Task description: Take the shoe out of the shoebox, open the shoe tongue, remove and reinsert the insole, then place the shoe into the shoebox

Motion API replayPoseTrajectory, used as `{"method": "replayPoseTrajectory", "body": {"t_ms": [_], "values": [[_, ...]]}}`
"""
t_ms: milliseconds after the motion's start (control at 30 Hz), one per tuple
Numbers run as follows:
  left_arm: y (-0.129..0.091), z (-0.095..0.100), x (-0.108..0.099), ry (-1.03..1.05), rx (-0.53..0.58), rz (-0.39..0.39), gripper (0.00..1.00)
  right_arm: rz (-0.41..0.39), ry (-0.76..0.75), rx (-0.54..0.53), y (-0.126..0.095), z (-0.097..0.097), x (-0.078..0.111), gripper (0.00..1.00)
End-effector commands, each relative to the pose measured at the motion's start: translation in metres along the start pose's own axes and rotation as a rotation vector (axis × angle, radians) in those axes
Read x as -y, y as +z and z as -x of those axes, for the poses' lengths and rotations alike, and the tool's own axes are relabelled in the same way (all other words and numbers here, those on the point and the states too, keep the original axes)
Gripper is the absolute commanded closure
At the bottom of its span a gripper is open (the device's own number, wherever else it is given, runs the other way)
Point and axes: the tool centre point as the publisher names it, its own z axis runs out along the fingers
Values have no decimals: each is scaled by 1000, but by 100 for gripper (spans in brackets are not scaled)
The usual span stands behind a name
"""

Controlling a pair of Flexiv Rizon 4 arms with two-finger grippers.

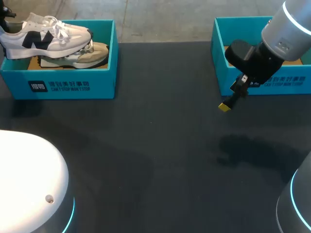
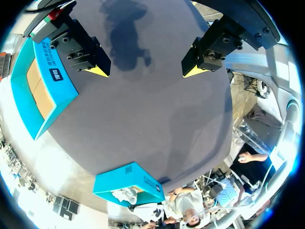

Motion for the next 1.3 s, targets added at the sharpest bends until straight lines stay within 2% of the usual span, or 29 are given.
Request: {"method": "replayPoseTrajectory", "body": {"t_ms": [33, 833, 1067, 1300], "values": [[-2, 0, 0, 2, 1, -2, 100, -2, 1, -1, 1, 0, 0, 0], [-2, 0, 0, 2, 1, -2, 100, -2, 1, -1, 1, 0, 0, 0], [-3, -1, 23, -30, 11, -14, 100, -2, 1, -1, 1, 0, 0, 0], [-3, 8, 49, -49, 49, -38, 100, -2, 1, -1, 1, 0, 0, 0]]}}
